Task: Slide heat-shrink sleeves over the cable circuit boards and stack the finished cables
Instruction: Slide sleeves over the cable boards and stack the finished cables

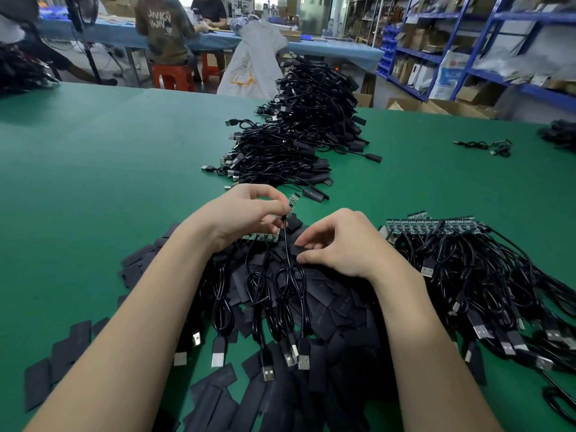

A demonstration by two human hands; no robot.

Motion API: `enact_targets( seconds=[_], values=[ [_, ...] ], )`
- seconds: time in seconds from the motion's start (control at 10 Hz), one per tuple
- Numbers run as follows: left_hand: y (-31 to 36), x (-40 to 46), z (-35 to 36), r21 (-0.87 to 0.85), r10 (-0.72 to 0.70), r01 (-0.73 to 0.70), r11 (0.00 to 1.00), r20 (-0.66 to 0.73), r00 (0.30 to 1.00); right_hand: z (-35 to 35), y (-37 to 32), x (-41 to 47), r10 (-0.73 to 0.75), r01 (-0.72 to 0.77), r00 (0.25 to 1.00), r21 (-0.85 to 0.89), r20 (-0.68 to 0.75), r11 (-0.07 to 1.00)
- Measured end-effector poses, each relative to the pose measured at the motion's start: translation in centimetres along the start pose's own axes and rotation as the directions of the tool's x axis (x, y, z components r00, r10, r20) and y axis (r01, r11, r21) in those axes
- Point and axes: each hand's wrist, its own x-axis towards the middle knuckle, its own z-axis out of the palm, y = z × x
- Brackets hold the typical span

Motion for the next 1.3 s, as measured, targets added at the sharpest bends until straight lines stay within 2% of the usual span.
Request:
enact_targets(
  seconds=[0.2,0.3,0.4,0.5,0.6,0.8,1.1,1.3],
  values=[
    [-0.2,0.1,-0.1,-0.019,0.003,-0.003,1.0,0.007,1.0,-0.1,0.0,-0.2,0.014,-0.013,1.0,0.032,-0.025,0.999],
    [-0.3,0.2,0.1,-0.051,0.007,-0.005,0.999,0.042,0.999,-0.3,0.4,-0.2,0.026,-0.017,0.995,0.104,-0.092,0.994],
    [-0.5,0.3,0.4,-0.1,-0.003,0.012,0.995,0.088,0.996,-1.0,0.9,-0.5,0.063,-0.003,0.983,0.33,-0.171,0.944],
    [-0.5,0.4,0.8,-0.16,-0.015,0.035,0.987,0.126,0.992,-1.7,1.0,-0.6,0.146,0.053,0.964,0.702,-0.221,0.71],
    [-0.4,0.2,1.7,-0.201,-0.027,0.061,0.978,0.168,0.985,-1.6,0.9,-0.4,0.278,0.092,0.936,0.914,-0.214,0.395],
    [-0.3,0.3,2.5,-0.256,-0.051,0.106,0.961,0.209,0.977,-1.1,0.4,-0.2,0.375,0.159,0.909,0.983,-0.182,0.092],
    [-0.2,0.2,2.7,-0.319,-0.083,0.16,0.934,0.241,0.967,-0.8,0.2,-0.3,0.301,0.205,0.932,0.978,-0.203,0.028],
    [-0.2,0.2,2.7,-0.331,-0.071,0.171,0.928,0.295,0.953,-0.7,0.2,-0.3,0.257,0.222,0.94,0.974,-0.224,0.037]
  ],
)
